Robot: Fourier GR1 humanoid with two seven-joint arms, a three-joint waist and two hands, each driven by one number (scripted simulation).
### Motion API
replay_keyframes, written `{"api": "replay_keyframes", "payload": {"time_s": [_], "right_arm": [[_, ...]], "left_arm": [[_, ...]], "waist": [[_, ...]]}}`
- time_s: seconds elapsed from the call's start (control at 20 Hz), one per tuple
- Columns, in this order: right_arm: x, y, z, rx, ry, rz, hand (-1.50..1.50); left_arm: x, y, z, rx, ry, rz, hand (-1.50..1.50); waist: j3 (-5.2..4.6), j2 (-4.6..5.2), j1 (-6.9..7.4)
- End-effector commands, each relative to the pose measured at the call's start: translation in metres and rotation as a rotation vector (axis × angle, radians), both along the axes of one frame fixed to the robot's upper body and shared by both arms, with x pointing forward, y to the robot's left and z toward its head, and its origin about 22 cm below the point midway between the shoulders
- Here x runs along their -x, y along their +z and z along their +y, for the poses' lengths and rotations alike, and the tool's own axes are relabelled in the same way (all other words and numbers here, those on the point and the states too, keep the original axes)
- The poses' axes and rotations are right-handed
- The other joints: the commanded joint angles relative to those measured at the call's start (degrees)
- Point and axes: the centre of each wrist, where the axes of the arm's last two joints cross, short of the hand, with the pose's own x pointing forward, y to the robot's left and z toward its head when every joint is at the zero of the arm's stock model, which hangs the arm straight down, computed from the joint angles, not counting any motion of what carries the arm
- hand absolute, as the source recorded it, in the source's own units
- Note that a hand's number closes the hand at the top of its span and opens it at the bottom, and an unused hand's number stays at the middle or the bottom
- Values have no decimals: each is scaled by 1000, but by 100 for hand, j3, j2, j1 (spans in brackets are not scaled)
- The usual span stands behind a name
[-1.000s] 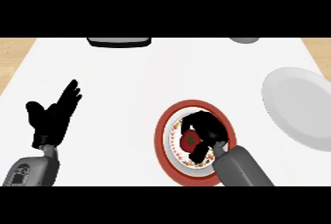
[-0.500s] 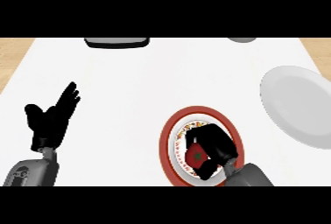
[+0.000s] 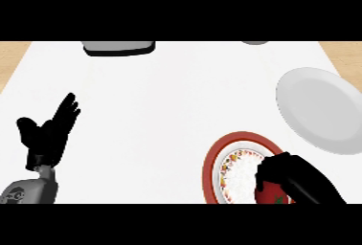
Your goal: Pick the tomato from the plate and place it in the plate
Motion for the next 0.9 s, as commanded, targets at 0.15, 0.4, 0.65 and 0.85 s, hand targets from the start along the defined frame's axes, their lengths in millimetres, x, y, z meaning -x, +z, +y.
{"api": "replay_keyframes", "payload": {"time_s": [0.15,0.4,0.65,0.85], "right_arm": [[27,62,-81,-164,-188,-285,150],[19,74,-126,-309,-342,-182,150],[-17,83,-152,-351,-446,-127,150],[-45,61,-198,-346,-520,-137,150]], "left_arm": [[4,1,9,-12,4,-10,0],[-15,17,-10,-7,-50,-16,0],[-23,20,-18,7,-52,-20,0],[-35,19,-19,-9,-80,-13,0]], "waist": [[-2,24,-22],[-5,73,262],[-7,93,358],[0,123,412]]}}
